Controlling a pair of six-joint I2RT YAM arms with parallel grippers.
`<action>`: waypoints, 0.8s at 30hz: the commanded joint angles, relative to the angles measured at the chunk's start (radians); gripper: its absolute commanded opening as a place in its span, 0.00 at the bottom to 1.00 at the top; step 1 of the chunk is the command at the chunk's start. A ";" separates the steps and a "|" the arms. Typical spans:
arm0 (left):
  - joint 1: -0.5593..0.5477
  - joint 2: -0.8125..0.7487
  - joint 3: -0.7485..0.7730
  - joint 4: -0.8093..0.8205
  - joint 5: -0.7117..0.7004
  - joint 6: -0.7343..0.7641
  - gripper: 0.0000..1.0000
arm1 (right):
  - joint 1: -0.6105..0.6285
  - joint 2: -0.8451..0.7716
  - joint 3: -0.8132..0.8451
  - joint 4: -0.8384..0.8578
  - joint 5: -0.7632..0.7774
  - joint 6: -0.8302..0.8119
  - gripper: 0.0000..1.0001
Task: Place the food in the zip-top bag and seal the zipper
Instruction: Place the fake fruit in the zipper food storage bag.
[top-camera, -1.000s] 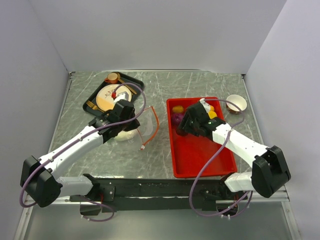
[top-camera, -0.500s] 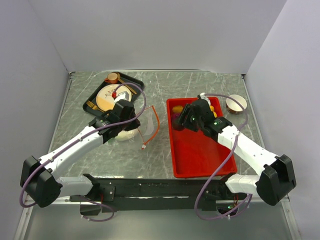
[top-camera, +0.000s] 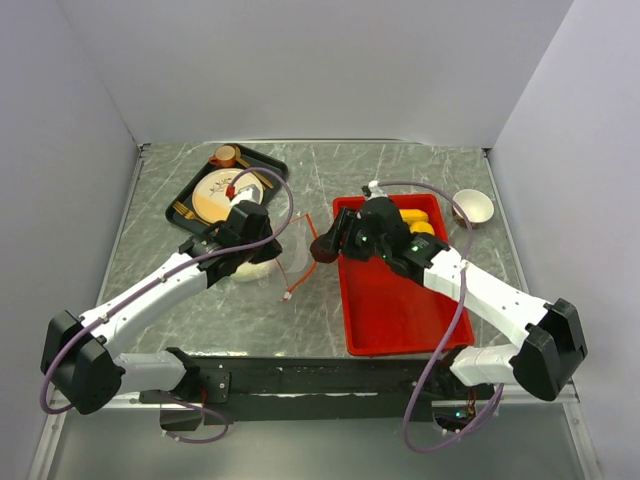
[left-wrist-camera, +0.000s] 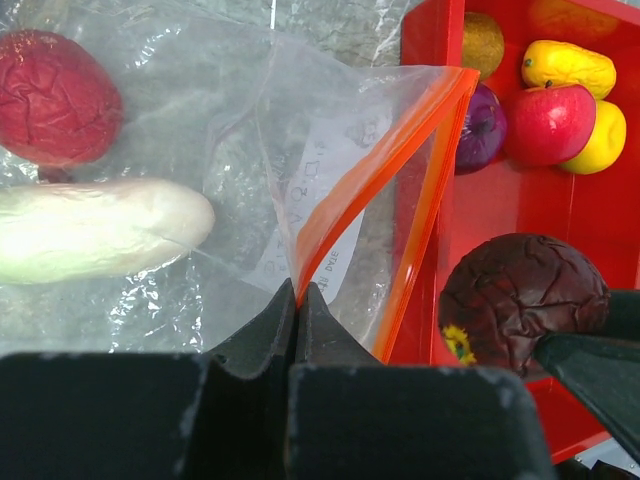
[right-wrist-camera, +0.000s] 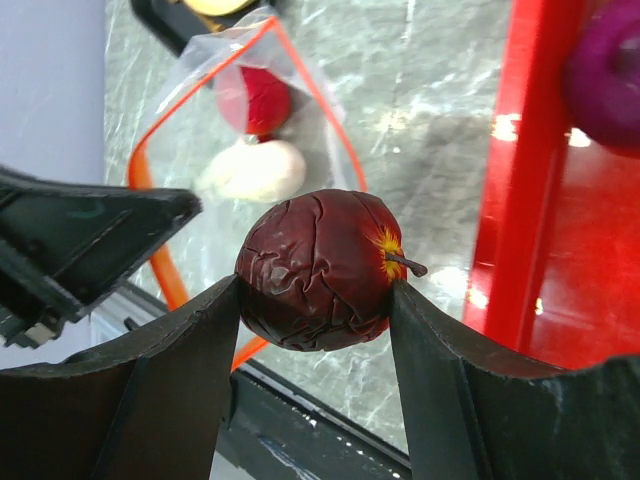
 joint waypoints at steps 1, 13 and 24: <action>0.000 0.010 0.030 0.025 0.025 0.023 0.01 | 0.022 0.034 0.072 0.058 -0.040 -0.035 0.22; 0.000 0.014 0.050 0.015 0.028 0.031 0.01 | 0.053 0.251 0.253 -0.040 -0.106 -0.100 0.35; 0.000 -0.042 0.049 -0.032 -0.006 0.031 0.01 | 0.062 0.198 0.181 -0.021 -0.008 -0.121 1.00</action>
